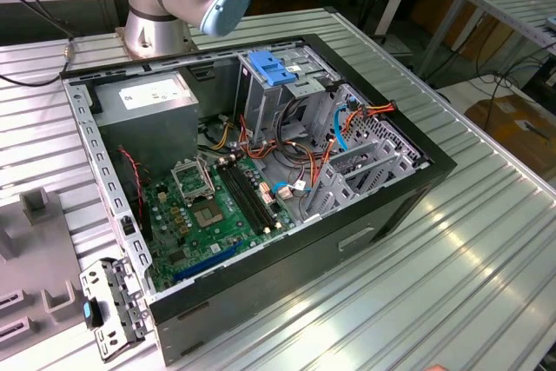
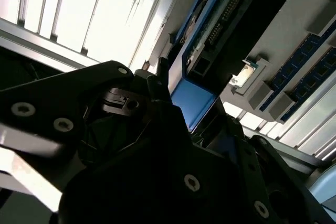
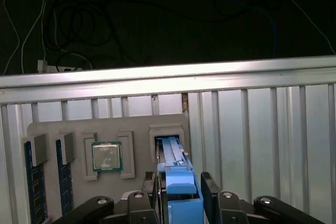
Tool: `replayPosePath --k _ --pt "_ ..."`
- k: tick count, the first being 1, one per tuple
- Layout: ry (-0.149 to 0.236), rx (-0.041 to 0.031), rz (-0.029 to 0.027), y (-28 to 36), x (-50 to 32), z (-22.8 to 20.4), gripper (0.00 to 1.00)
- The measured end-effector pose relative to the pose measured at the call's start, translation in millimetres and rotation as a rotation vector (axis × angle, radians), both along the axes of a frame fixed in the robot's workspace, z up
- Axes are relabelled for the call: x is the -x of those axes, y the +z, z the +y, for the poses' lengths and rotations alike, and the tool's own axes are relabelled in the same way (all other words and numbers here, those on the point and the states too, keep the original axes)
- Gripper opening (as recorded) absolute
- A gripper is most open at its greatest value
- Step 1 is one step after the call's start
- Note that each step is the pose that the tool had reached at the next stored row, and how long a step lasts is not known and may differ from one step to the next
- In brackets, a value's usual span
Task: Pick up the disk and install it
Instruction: 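Pick up the disk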
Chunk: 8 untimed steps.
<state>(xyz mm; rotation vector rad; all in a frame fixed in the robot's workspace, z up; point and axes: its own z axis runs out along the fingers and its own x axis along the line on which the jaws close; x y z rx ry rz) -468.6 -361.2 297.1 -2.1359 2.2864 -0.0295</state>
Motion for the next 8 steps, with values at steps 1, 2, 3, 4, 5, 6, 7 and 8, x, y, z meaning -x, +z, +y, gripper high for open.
replayPosePath --k 1,2,3,4,5,6,7,8 --pt "0.000 0.0000 0.0000 0.0 0.0 -0.1 0.47" --pt "0.000 0.0000 -0.0001 -0.1 0.0 -0.9 0.47" --pt "0.000 0.0000 0.0000 0.0 0.0 -1.9 0.47" --pt "0.000 0.0000 0.0001 0.0 -0.1 -2.6 0.47" --pt "0.000 0.0001 0.0000 0.0 -0.4 -3.6 0.47" --pt "-0.002 0.0000 0.0000 0.0 -1.5 -3.7 0.47" --pt "-0.003 0.0000 -0.0001 0.0 -2.1 -3.8 0.47" --pt "-0.005 0.0000 -0.0001 0.0 -2.5 -3.8 0.47"
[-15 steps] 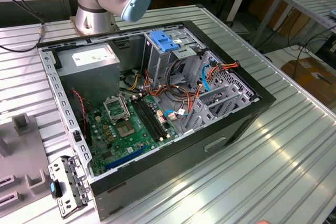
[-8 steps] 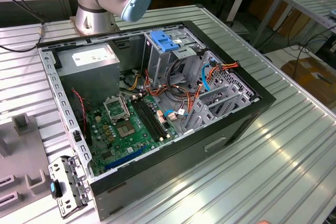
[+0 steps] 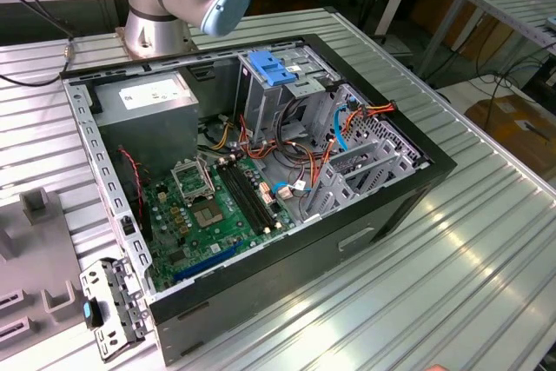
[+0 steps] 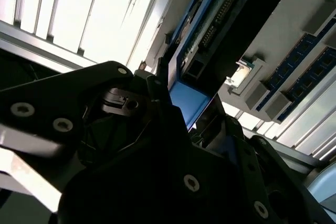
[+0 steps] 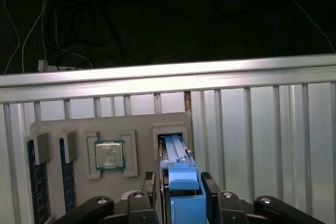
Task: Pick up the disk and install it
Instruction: 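Pick up the disk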
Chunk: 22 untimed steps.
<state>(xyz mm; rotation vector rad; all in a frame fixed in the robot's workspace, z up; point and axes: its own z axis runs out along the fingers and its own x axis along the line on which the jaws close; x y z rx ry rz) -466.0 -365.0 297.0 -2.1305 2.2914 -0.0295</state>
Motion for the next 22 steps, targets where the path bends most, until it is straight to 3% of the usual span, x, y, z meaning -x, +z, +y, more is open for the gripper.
replayPosePath --k 22 --pt "-0.001 0.0004 0.0002 -0.3 -0.1 -2.1 0.45"
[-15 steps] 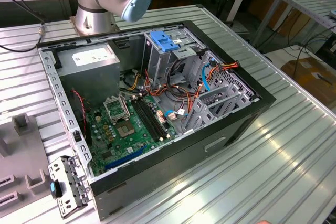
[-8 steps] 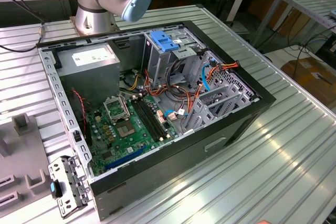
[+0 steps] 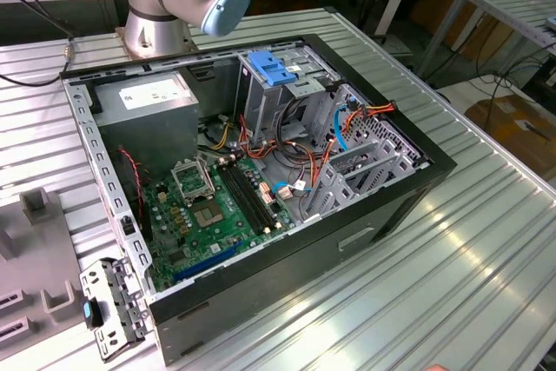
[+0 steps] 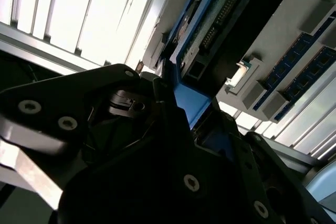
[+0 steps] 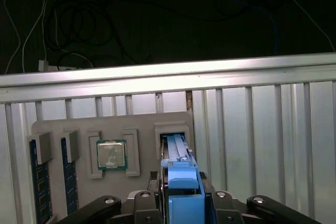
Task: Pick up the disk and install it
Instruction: 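Pick up the disk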
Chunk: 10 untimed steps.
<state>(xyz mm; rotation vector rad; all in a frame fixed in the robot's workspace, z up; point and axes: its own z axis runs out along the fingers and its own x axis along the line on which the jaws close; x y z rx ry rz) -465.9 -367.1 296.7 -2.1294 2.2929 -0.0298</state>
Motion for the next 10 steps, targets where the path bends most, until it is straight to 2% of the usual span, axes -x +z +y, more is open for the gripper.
replayPosePath --k 1,10 --pt "0.000 -0.0001 -0.0001 0.0 0.0 0.0 0.38" --pt "0.000 -0.0001 0.0000 -0.1 0.0 0.0 0.37"
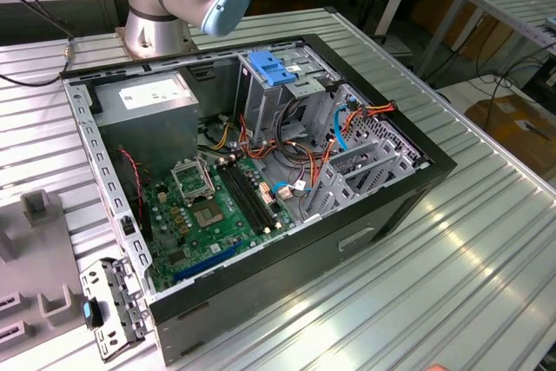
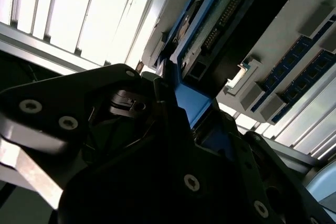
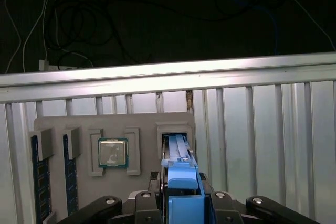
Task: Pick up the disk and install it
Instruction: 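Pick up the disk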
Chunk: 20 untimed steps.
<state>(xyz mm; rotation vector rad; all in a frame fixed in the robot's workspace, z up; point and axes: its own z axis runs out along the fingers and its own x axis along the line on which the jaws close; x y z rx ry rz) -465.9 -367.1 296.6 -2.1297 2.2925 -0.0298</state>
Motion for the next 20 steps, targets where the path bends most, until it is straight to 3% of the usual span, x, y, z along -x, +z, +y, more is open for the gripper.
replayPosePath --k 1,2,3,15,20 --pt "0.004 0.0001 0.0000 0.0 0.0 0.0 0.37" --pt "0.042 0.0003 -0.0002 -0.1 0.0 0.0 0.37" --pt "0.056 0.0003 -0.0001 -0.1 0.0 0.0 0.37" --pt "0.041 0.0002 -0.0002 0.0 0.0 0.0 0.37" --pt "0.041 0.0002 -0.0002 4.3 0.0 0.0 0.37"
